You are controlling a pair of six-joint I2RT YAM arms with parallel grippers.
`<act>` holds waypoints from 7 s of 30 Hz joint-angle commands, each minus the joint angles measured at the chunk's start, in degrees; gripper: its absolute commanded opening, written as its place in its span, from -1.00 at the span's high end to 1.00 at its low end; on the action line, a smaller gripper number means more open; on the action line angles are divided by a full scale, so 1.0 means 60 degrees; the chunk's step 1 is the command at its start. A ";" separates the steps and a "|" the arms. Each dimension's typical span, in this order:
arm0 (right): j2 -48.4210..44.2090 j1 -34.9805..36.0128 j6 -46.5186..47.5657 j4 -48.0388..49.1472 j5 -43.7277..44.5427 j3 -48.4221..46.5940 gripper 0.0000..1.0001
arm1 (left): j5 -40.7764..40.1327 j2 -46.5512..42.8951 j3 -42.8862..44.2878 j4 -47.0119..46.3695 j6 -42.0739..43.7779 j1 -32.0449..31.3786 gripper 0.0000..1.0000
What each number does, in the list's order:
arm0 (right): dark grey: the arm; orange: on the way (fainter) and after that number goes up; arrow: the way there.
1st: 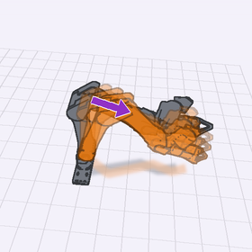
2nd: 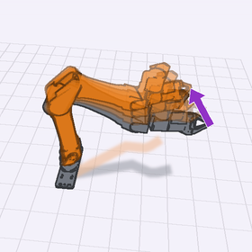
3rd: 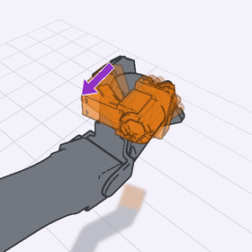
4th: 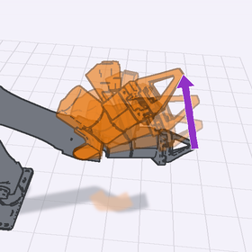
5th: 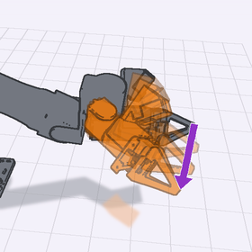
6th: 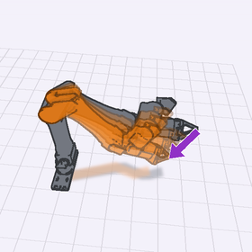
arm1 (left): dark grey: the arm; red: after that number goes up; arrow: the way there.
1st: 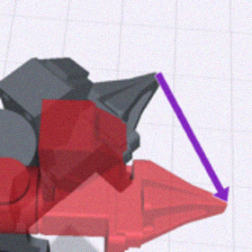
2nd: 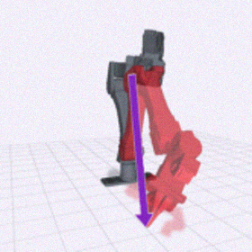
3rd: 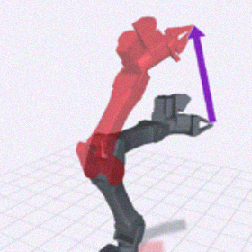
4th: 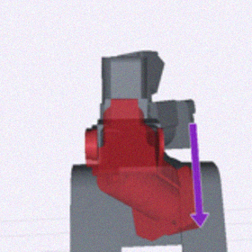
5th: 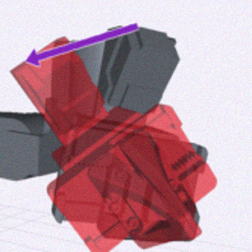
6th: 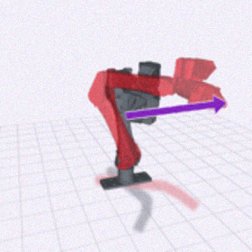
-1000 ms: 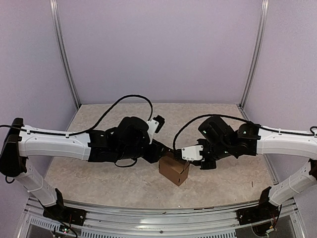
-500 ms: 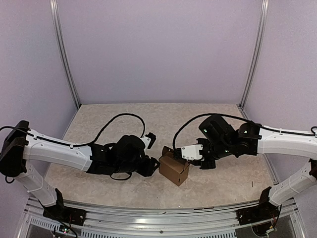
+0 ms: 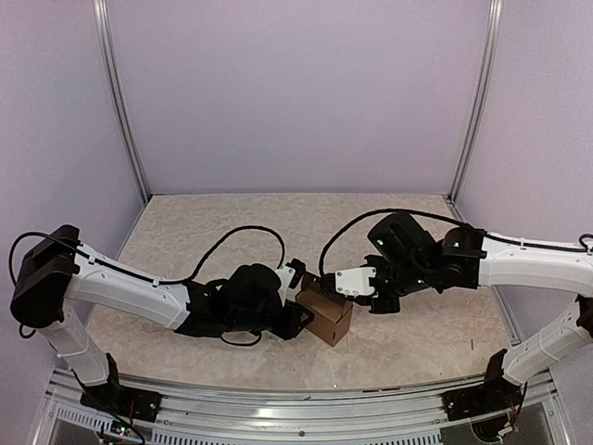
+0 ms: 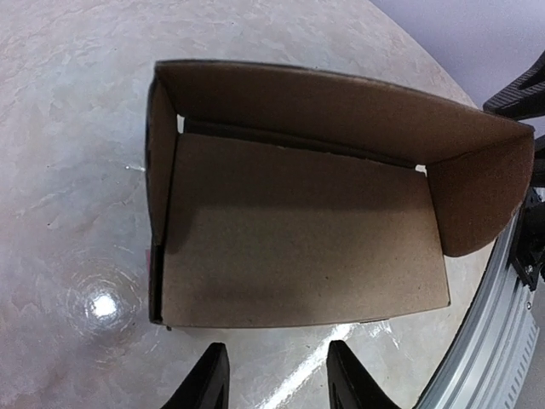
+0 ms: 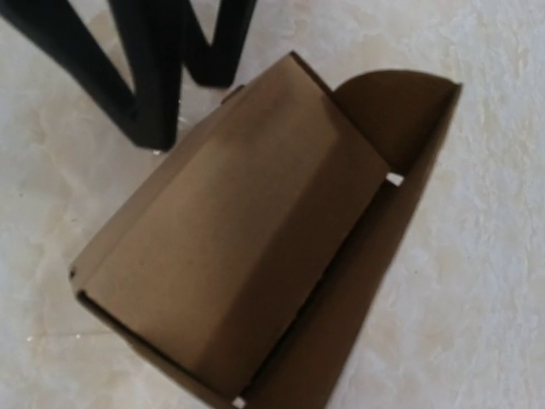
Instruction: Fold the paper box
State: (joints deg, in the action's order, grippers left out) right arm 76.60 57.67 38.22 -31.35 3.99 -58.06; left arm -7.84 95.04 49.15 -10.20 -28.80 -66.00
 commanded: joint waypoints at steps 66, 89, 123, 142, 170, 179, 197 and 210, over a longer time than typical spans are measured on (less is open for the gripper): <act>-0.1335 -0.1780 -0.0483 -0.0386 -0.2971 0.0661 0.45 | 0.1416 0.0221 0.2400 0.0835 1.4091 0.0511 0.19; -0.1443 -0.2871 -0.0768 -0.0187 -0.5465 0.0930 0.33 | 0.1366 0.1101 0.3505 0.1942 1.4552 0.0481 0.31; 0.0457 -0.2848 -0.1008 0.1667 -0.5972 0.1174 0.23 | 0.1006 0.0997 0.3172 0.2023 1.4353 0.0204 0.83; 0.0769 -0.2756 -0.0964 0.1728 -0.5433 0.1279 0.25 | 0.1019 0.0939 0.2883 0.2124 1.4219 -0.0048 0.95; 0.1350 -0.2639 -0.0842 0.1536 -0.5620 0.1094 0.26 | 0.0758 0.1045 0.2548 0.1368 1.4181 -0.0324 0.75; 0.1238 -0.2648 -0.0920 0.1563 -0.5670 0.1137 0.28 | 0.0877 0.1447 0.3125 0.1619 1.4395 -0.0338 0.69; 0.1561 -0.2654 -0.1174 0.1665 -0.5987 0.0932 0.29 | 0.0348 0.1505 0.2657 0.1286 1.4468 -0.0689 1.00; 0.1656 -0.2648 -0.0672 0.1000 -0.6837 0.0907 0.15 | -0.0214 0.0998 0.1194 0.0126 1.4117 -0.1129 1.00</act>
State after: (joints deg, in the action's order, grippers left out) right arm 85.34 41.17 33.56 -24.21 -34.52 -52.01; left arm -10.57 99.70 59.81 -13.37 57.17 -71.00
